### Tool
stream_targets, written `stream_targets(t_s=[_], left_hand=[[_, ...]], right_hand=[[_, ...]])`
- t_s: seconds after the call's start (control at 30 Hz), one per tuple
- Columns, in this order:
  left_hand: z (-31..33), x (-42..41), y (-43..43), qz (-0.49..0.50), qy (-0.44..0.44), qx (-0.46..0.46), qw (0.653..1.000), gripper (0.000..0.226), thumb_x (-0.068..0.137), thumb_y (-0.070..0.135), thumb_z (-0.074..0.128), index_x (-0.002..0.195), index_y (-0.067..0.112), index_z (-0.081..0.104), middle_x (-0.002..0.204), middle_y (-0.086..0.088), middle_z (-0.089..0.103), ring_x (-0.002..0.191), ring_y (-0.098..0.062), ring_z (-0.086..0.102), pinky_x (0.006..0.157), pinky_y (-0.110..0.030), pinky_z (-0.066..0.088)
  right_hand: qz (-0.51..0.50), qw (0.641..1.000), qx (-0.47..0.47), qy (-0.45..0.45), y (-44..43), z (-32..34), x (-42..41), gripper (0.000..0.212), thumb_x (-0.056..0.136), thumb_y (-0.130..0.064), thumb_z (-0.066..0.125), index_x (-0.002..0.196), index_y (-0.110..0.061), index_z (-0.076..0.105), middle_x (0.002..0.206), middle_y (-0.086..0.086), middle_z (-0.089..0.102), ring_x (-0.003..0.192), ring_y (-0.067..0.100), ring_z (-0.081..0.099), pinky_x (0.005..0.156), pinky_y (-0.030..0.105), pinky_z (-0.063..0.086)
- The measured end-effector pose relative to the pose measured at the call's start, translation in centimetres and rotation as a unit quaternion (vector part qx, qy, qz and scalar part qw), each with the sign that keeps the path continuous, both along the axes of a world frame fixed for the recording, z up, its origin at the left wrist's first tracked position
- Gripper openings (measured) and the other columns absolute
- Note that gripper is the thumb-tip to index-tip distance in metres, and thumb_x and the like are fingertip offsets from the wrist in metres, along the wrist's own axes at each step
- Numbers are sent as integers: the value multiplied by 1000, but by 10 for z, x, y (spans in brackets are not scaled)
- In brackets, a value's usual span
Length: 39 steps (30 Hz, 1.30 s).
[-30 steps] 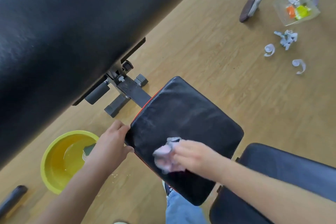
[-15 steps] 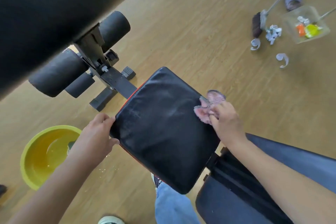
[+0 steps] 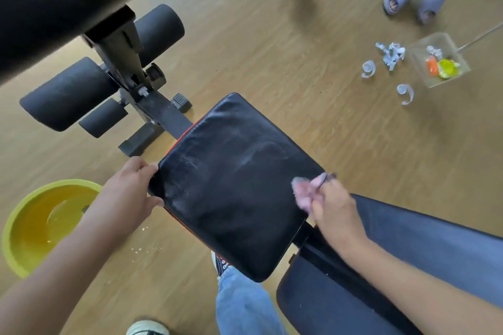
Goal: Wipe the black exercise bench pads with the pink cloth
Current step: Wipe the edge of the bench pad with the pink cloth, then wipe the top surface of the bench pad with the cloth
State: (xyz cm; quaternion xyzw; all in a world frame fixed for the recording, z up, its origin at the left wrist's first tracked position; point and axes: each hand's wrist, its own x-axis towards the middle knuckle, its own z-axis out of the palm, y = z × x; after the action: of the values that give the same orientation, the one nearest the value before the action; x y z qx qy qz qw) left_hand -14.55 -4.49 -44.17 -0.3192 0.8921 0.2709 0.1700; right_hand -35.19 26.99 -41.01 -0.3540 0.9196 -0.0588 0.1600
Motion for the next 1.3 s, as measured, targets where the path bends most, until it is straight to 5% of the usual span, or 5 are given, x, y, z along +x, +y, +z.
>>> stream_targets(t_s=[0.13,0.3,0.53,1.03,1.3], left_hand=[[0,4,4,20,23,9,999,72,73,22,84,137,11,53,118,-6,53,103,-31,60,93,-42,52],[0,16,7,52,64,43,996,77,75,20,83,143,14,47,122,-4,51,110,-27,58,101,-40,49],[-8,47,27,211,163,148,952,77,79,8,78,145,30,44,118,8,49,107,-10,55,89,-30,54],[5,30,10,271,140,137,943,69,81,23,77,142,22,45,125,5,54,108,-12,57,85,-25,50],[2,-8,11,184,58,36,981,44,74,35,81,113,22,66,105,3,65,90,-16,55,76,-31,44]], right_hand=[[340,906,228,-103,19,-5,95,26,75,-5,47,79,-19,68,71,1,55,79,25,46,80,29,44],[590,785,188,-16,1,-4,104,8,85,-19,67,84,-26,71,90,-8,65,73,13,60,70,14,48],[660,732,116,119,-93,-25,134,37,85,8,41,79,-12,71,83,5,61,102,31,54,94,34,50],[346,914,208,27,-305,-8,35,22,94,-17,57,112,-9,66,118,9,66,120,30,47,96,37,46],[106,988,116,12,-271,-29,-105,22,93,-20,55,80,-7,67,91,20,64,95,38,52,73,30,43]])
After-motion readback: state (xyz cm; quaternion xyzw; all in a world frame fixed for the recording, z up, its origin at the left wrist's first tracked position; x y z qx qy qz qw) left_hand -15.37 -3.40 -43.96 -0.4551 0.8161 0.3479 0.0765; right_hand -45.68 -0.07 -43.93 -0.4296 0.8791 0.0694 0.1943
